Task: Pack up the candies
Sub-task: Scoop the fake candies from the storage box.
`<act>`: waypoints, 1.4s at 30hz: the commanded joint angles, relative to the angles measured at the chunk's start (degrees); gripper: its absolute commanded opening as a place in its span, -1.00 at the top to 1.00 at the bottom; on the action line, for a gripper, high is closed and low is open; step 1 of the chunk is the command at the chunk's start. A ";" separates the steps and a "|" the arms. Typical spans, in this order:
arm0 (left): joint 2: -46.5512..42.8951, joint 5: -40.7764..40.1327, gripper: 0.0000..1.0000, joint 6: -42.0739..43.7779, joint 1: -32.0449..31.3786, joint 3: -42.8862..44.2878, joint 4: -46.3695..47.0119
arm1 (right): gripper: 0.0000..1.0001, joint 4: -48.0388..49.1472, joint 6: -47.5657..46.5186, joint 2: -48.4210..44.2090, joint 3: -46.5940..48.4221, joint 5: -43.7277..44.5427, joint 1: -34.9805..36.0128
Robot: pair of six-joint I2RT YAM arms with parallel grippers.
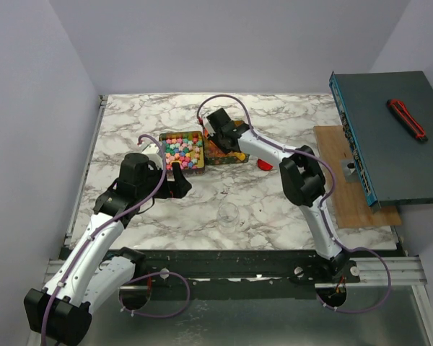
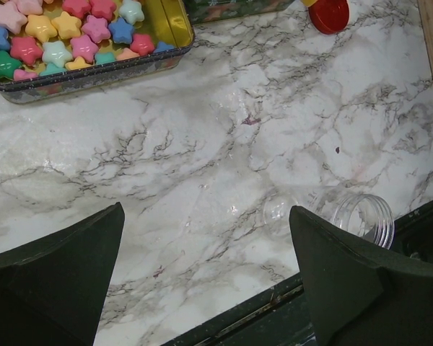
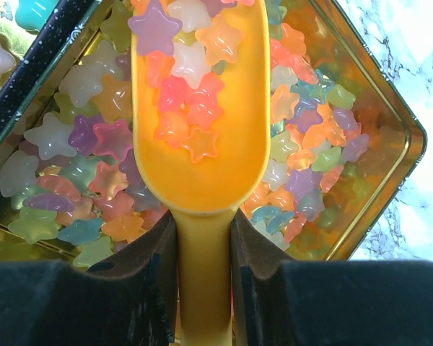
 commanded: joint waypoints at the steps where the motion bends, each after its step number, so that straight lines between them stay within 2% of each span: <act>1: 0.22 -1.45 -0.97 0.80 0.39 1.18 -0.95 | 0.99 5.56 2.19 -2.55 -4.69 -2.53 -0.43; 12: -0.03 -1.65 -0.97 0.98 0.43 1.07 -0.96 | 0.99 15.70 3.01 -12.15 -18.97 -4.27 -0.75; 33: 0.22 -1.55 -0.97 0.89 0.48 0.70 -1.16 | 0.99 24.97 7.09 -24.99 -37.51 -12.03 -0.82; 42: 0.49 -1.45 -0.97 0.89 0.44 0.70 -1.12 | 0.99 29.43 10.14 -31.66 -44.90 -12.53 -0.77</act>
